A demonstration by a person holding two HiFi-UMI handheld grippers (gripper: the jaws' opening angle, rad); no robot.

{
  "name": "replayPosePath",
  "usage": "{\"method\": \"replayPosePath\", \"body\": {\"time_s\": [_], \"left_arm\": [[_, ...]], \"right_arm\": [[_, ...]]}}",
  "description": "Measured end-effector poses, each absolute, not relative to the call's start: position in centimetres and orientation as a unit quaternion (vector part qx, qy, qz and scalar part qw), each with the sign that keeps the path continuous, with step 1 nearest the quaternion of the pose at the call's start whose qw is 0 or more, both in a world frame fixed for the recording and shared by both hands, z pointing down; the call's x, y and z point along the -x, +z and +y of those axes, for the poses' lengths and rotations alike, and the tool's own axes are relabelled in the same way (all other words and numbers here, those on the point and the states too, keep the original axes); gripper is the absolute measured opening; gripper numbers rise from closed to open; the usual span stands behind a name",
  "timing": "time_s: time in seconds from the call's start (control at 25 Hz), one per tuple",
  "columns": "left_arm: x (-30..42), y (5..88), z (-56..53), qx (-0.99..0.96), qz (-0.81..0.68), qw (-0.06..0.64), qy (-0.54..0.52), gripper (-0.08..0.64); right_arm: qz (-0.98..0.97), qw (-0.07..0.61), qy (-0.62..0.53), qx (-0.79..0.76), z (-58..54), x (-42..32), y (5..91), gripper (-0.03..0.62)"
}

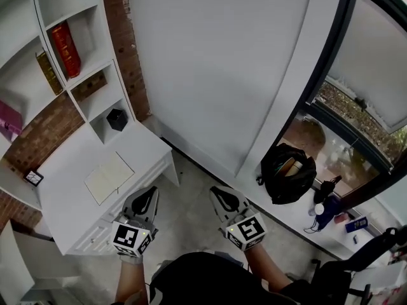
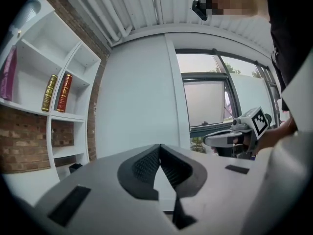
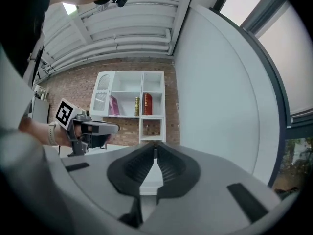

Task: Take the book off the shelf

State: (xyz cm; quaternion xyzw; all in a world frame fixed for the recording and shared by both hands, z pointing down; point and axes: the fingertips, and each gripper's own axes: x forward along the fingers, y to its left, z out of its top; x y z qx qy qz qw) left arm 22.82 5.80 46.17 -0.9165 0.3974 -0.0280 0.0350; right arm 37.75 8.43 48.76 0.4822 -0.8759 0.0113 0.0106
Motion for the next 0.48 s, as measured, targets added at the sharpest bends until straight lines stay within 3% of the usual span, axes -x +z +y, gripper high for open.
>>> {"method": "replayPosePath", "body": {"time_s": [0.48], "left_arm": [[-24.0, 48.3, 2.9, 0.903, 0.426, 0.024, -0.051, 0.008]], "right_arm": [[-0.887, 0.007, 0.029, -0.460, 5.1, -39.8, 50.6, 0.022]]}}
